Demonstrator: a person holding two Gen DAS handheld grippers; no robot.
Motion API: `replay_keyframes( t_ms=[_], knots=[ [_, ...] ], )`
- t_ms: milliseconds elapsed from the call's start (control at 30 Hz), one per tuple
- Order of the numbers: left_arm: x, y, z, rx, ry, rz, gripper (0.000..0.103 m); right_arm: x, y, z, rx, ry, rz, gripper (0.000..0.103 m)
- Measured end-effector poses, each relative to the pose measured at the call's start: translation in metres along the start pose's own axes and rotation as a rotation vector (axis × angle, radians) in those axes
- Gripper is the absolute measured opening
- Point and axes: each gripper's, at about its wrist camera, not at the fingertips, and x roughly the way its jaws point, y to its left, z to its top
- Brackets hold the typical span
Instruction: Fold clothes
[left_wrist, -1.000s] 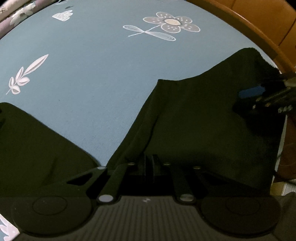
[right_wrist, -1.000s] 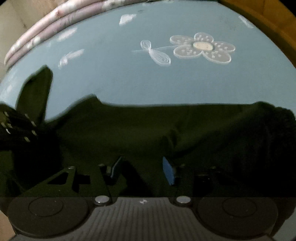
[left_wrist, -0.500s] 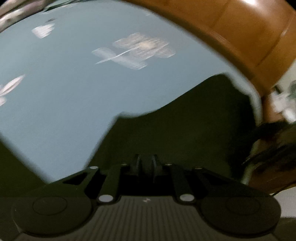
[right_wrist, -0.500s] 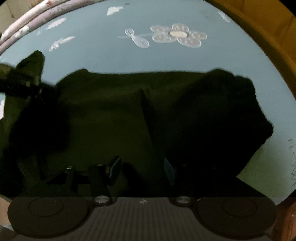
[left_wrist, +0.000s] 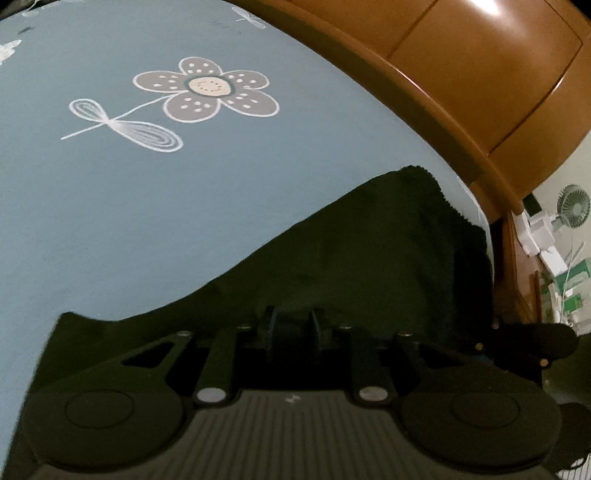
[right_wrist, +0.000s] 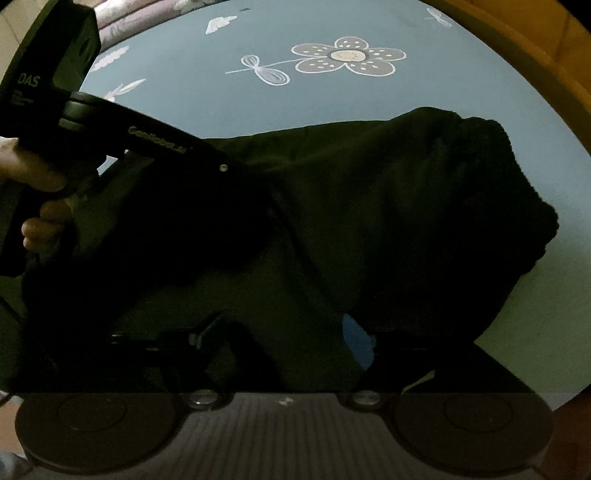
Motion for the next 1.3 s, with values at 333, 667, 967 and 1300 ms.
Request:
replay_keyframes(
  t_ms=[333, 667, 967, 1300],
  knots=[
    [-0.029, 0.007, -0.022, -0.003, 0.067, 0.068, 0.039, 0.016, 0.022, 0.002, -0.077, 0.015, -0.026, 0.103],
    [-0.034, 0.018, -0.033, -0.085, 0.056, 0.049, 0.044, 0.025, 0.046, -0.005, -0.221, 0.04, -0.126, 0.103],
    [-0.117, 0.036, -0.061, -0.182, -0.049, 0.202, 0.063, 0.002, 0.077, 0.03, -0.233, 0.056, 0.057, 0.103],
    [-0.2, 0.102, -0.141, -0.5, -0.113, 0.39, 0.065, 0.04, 0.158, 0.065, -0.225, 0.107, 0.44, 0.103]
  ],
)
